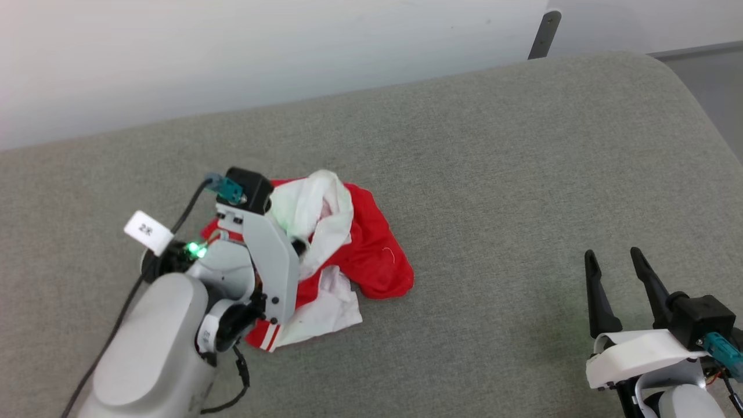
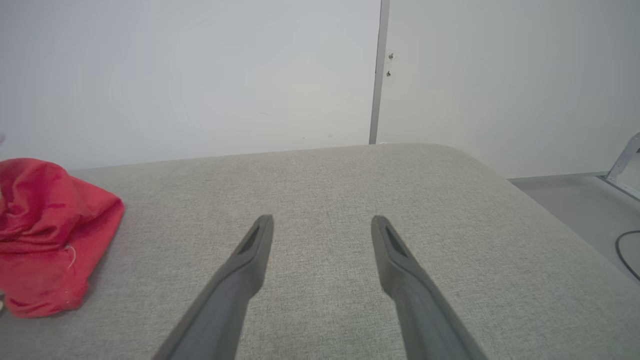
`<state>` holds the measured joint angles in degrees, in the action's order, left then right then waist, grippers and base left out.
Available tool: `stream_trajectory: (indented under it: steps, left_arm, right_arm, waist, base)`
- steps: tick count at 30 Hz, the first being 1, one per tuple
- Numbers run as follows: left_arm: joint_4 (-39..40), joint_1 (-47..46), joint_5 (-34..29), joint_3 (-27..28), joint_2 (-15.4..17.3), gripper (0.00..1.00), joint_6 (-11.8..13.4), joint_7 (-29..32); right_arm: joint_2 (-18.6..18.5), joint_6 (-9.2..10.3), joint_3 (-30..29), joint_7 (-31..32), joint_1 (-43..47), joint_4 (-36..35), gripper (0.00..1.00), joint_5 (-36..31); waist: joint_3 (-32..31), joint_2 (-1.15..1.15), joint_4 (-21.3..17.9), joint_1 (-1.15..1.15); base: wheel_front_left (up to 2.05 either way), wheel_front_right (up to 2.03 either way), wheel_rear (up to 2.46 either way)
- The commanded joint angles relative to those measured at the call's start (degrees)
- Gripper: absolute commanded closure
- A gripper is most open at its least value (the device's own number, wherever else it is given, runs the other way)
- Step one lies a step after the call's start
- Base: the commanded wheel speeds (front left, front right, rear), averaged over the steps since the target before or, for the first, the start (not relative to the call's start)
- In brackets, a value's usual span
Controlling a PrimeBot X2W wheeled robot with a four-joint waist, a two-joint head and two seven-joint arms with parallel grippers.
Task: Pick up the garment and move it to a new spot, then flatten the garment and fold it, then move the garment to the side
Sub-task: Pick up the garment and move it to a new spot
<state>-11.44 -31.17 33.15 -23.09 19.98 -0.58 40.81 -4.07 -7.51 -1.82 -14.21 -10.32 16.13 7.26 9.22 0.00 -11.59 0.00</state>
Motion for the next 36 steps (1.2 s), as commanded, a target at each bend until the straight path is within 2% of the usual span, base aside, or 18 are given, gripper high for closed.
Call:
stream_trajectory:
  steps: [1,4,5,8,9,11,12,16,24,33,36]
  left_arm:
    - [-1.45,0.72,0.51,-0.21,-0.28,1.0,-0.73,-0.25]
    - [-5.02,0.13,0.89,-0.77,-0.69,0.96,-1.77,-0.66]
    - [-6.15,-0.21,1.11,-0.9,-0.84,0.9,-2.1,-0.82]
    - [-8.55,-1.45,1.53,-1.45,-1.12,0.59,-3.31,-1.29]
    - [-9.0,-1.86,1.74,-1.42,-1.21,0.53,-3.58,-1.46]
    - [-9.36,-2.5,2.12,-1.72,-1.33,0.08,-4.32,-1.93]
    - [-9.55,-2.69,2.28,-1.66,-1.29,0.0,-4.53,-2.13]
    - [-9.46,-3.22,3.02,-2.12,-0.78,0.0,-5.48,-2.8]
    - [-5.51,-1.01,4.63,0.03,0.99,0.0,-5.84,-7.27]
    - [2.54,5.4,3.13,4.79,3.97,0.0,-3.7,-18.05]
    - [5.21,9.15,2.47,7.22,5.23,0.0,-2.75,-23.44]
  right_arm:
    - [0.14,0.04,0.14,-0.41,-1.19,0.3,0.0,0.56]
    - [0.19,0.04,0.59,-0.5,-1.33,1.09,0.0,0.73]
    - [0.15,0.04,0.77,-0.57,-1.52,1.28,0.0,0.73]
    - [-0.1,0.04,0.99,-0.75,-1.99,1.59,0.0,0.76]
    - [-0.19,0.04,1.01,-0.78,-2.04,1.68,0.0,0.78]
    - [-0.52,0.04,0.88,-0.82,-1.9,1.86,0.0,0.77]
    - [-0.64,0.04,0.81,-0.84,-1.79,1.94,0.0,0.79]
    - [-1.24,0.04,0.86,-0.89,-1.18,2.28,0.0,0.78]
    - [-2.69,0.04,1.8,0.18,0.5,1.63,0.0,0.25]
    - [-3.79,0.04,2.02,1.25,2.43,0.02,0.0,0.66]
    - [-3.94,0.04,2.15,1.41,3.34,-0.29,0.0,0.74]
  waist:
    - [0.1,0.0,0.07,0.0]
    - [0.12,0.0,0.36,0.0]
    - [0.07,0.0,0.48,0.0]
    - [-0.35,0.0,0.94,0.0]
    - [-0.54,0.0,1.12,0.0]
    - [-1.15,0.0,1.65,0.0]
    - [-1.5,0.0,1.93,0.0]
    - [-3.2,0.0,3.16,0.0]
    - [-8.18,0.0,5.62,0.0]
    - [-11.55,0.0,8.14,0.0]
    - [-12.39,0.0,8.88,0.0]
  base:
    - [0.0,0.0,0.0]
    - [0.0,0.0,0.0]
    - [0.0,0.0,0.0]
    - [0.0,0.0,0.0]
    - [0.0,0.0,0.0]
    - [0.0,0.0,0.0]
    - [0.0,0.0,0.0]
    - [0.0,0.0,0.0]
    - [0.0,0.0,0.0]
    - [0.0,0.0,0.0]
    - [0.0,0.0,0.0]
